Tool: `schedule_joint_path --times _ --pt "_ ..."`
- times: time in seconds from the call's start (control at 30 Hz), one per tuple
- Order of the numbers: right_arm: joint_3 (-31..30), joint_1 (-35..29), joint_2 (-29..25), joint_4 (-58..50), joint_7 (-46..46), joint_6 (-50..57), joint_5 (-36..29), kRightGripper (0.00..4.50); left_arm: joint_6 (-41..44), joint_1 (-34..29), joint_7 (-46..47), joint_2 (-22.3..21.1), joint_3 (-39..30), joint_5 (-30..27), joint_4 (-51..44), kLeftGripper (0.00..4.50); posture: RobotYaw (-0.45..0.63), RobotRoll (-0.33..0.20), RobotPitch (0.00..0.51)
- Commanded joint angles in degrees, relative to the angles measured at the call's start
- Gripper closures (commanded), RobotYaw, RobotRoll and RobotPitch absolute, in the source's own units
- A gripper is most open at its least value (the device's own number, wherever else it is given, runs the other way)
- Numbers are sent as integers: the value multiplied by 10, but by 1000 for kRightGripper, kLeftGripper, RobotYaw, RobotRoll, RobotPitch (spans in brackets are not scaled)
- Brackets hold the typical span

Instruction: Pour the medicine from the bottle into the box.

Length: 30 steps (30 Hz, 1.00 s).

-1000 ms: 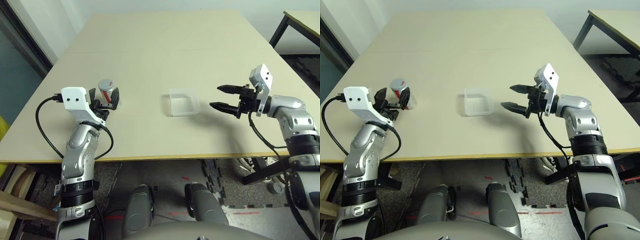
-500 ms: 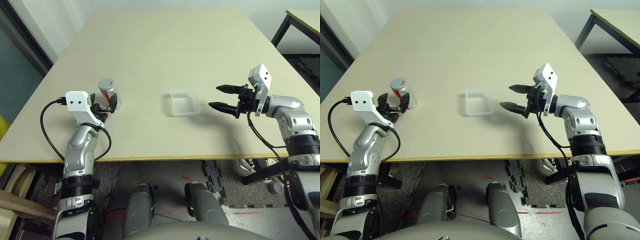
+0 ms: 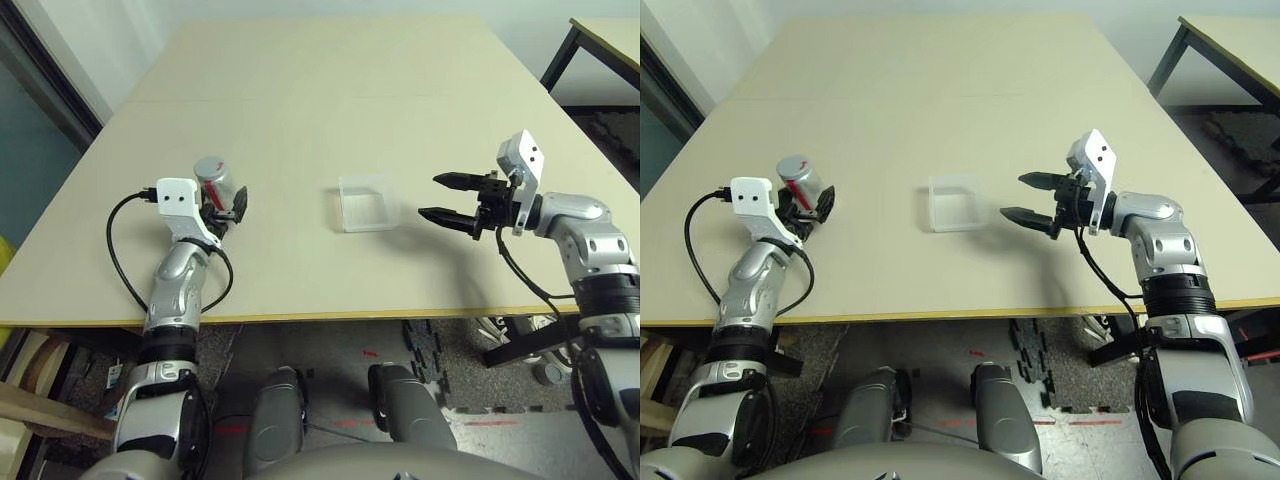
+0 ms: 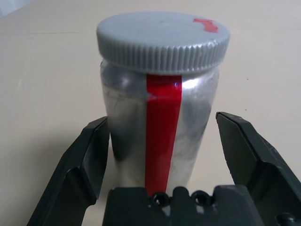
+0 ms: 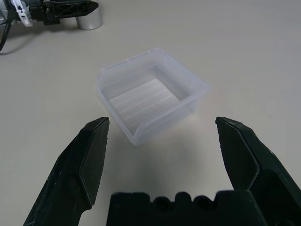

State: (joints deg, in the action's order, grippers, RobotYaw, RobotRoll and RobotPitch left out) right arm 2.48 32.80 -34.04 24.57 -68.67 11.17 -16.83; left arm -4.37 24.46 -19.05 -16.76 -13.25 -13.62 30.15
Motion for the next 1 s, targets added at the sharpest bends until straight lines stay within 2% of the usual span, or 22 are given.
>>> schedule_joint_path --times 0.03,1.0 --pt "-1 -7 -6 -13 2 3 -1 0 -20 14 -6 -8 0 8 39 39 -183 0 106" --pt "-2 -8 -4 -10 8 -3 0 0 -84 113 -25 -21 6 18 203 39 -189 0 101"
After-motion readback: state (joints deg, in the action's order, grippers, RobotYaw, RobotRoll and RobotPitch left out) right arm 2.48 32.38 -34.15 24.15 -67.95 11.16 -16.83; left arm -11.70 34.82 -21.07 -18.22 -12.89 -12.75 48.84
